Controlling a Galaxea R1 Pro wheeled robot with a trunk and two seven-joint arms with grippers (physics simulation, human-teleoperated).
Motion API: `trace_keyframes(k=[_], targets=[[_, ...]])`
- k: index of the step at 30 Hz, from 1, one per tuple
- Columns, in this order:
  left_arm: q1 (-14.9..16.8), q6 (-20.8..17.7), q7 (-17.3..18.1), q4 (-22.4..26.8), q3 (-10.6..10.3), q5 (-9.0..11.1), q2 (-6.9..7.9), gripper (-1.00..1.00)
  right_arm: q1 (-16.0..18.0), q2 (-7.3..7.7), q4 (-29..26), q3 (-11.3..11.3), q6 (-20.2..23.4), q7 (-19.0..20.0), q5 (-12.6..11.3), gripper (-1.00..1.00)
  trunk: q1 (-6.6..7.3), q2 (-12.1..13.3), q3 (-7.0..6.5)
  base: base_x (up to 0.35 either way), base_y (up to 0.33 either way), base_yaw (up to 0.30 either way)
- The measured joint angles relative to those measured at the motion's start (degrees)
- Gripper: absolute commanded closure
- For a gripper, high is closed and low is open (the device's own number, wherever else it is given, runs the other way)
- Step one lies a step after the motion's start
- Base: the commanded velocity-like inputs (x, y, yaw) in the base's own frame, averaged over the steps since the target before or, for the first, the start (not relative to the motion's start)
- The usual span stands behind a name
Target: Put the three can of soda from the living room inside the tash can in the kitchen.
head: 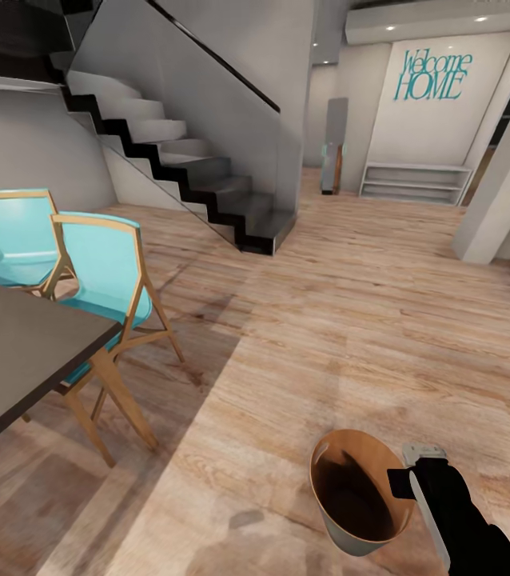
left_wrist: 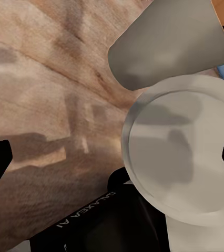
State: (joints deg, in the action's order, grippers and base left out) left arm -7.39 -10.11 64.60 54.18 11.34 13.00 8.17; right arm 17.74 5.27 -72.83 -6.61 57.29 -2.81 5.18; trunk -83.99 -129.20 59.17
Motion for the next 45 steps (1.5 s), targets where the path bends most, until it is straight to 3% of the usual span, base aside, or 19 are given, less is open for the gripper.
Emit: trace_keyframes(k=[19, 31, 36, 40, 45], targets=[[0.0, 0.0, 0.0, 0.0, 0.0, 0.0, 0.00, -1.00, 0.0, 0.00, 0.1, 0.0, 0.0, 0.0, -0.2, 1.00, 0.00, 0.0, -0.85, 0.000, 0.000, -0.013], [0.0, 0.0, 0.0, 0.0, 0.0, 0.0, 0.00, -1.00, 0.0, 0.00, 0.0, 0.0, 0.0, 0.0, 0.7, 1.00, 0.00, 0.0, -1.17, 0.000, -0.132, -0.221], [0.0, 0.0, 0.0, 0.0, 0.0, 0.0, 0.00, -1.00, 0.0, -0.01, 0.1, 0.0, -0.1, 0.0, -0.7, 1.00, 0.00, 0.0, -1.39, 0.000, -0.086, -0.245], [0.0, 0.0, 0.0, 0.1, 0.0, 0.0, 0.00, -1.00, 0.0, 0.01, 0.1, 0.0, 0.0, -0.1, 0.9, 1.00, 0.00, 0.0, -1.58, 0.000, -0.033, -0.237], [0.0, 0.0, 0.0, 0.0, 0.0, 0.0, 0.00, -1.00, 0.0, -0.01, 0.1, 0.0, 0.0, 0.0, -0.6, 1.00, 0.00, 0.0, -1.84, 0.000, -0.006, -0.235]])
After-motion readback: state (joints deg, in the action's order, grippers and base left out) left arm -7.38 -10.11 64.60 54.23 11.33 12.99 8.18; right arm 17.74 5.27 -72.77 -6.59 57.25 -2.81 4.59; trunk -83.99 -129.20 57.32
